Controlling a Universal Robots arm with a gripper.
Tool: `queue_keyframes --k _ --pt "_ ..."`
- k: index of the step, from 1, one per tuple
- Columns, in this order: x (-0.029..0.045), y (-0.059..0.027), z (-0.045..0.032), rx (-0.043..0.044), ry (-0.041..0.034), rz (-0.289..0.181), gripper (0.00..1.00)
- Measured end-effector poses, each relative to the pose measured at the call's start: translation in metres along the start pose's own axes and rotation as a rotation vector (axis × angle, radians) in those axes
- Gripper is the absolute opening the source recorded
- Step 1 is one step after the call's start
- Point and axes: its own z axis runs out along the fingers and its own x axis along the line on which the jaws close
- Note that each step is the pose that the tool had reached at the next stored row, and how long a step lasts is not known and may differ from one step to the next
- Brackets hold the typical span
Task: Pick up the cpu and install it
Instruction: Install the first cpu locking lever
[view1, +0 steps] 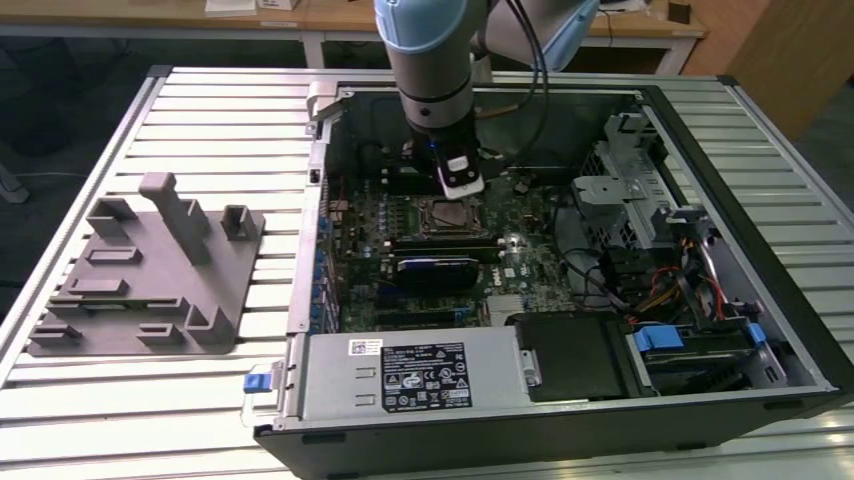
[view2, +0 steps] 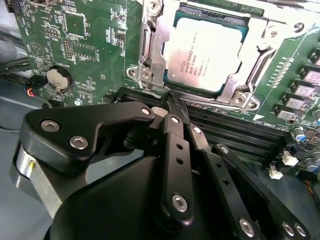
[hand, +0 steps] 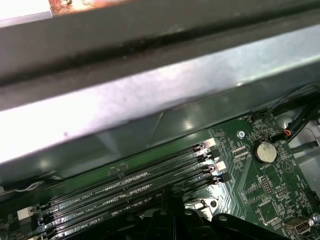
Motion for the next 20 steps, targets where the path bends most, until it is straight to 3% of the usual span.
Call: queue_keyframes --k 13,15,18,20 --pt "-0.0023 -0.0046 0.0005 -0.0009 0.0003 0.0 0.11" --pt "-0.0026 -0.0053 0.0003 -0.0059 0.002 0.001 0.11" --pt "-0.003 -0.0062 0.0001 -0.0246 0.009 0.006 0.11" --pt "-0.0034 -0.007 -0.0001 -0.028 0.0103 0.007 0.11"
